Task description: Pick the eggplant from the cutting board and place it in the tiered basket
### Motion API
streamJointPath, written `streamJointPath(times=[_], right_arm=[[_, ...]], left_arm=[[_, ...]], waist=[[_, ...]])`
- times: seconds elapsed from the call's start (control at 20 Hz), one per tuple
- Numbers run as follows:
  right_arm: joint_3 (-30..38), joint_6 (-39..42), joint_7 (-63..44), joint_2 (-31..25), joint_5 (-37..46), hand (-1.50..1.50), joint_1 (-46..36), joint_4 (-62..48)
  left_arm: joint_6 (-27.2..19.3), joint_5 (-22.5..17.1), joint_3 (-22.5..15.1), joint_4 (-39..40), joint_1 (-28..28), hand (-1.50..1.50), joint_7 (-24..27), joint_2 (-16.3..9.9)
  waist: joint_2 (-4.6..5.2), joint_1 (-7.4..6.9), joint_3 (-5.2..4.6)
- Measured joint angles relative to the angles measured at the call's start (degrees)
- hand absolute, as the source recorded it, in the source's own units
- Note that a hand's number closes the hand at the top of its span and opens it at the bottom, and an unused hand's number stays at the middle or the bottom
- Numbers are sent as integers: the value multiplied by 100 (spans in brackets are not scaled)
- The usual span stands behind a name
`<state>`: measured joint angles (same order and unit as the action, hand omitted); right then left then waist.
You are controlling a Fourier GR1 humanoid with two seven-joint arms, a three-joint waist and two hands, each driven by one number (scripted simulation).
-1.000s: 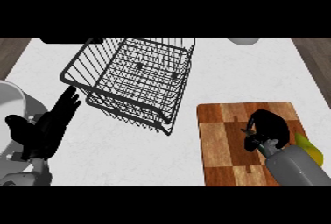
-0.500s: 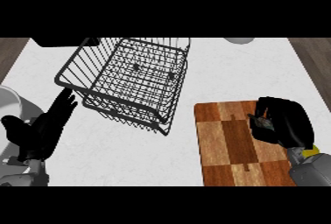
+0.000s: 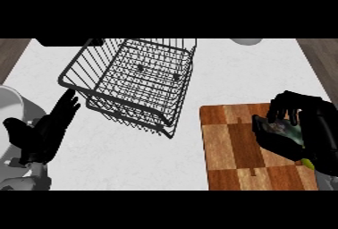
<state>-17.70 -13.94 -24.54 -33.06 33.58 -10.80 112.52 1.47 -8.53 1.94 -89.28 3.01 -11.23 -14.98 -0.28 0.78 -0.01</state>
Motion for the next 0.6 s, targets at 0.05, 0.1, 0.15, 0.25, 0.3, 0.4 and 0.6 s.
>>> streamJointPath(times=[0.05, 0.1, 0.15, 0.25, 0.3, 0.4, 0.6], right_arm=[[36, 166, -130, 16, -40, 150, -74, 178], [62, 312, -240, 66, -70, 150, -186, 280], [-16, 458, -473, 172, -21, 150, -372, 356], [-66, 800, -812, 310, -63, 150, -690, 544], [-136, 957, -1036, 410, -55, 150, -897, 650], [-395, 1150, -1429, 737, 154, 150, -1316, 592], [-626, 1454, -1953, 1457, 413, 150, -2361, -30]], left_arm=[[-14, 39, -15, 46, 28, 0, 41, 42], [-4, 33, -15, -24, 45, 0, -49, 36], [32, 40, -43, -43, 9, 0, -53, 46], [50, 31, -4, -46, 83, 0, -125, 32], [63, 41, 13, 0, 95, 0, -105, 27], [119, 37, 23, 11, 97, 0, -80, 28], [109, 59, 34, 33, 155, 0, -67, 96]], waist=[[4, -14, -2], [7, -31, -2], [9, -53, -2], [14, -73, -3], [15, -82, -4], [18, -109, -5], [25, -147, -7]])
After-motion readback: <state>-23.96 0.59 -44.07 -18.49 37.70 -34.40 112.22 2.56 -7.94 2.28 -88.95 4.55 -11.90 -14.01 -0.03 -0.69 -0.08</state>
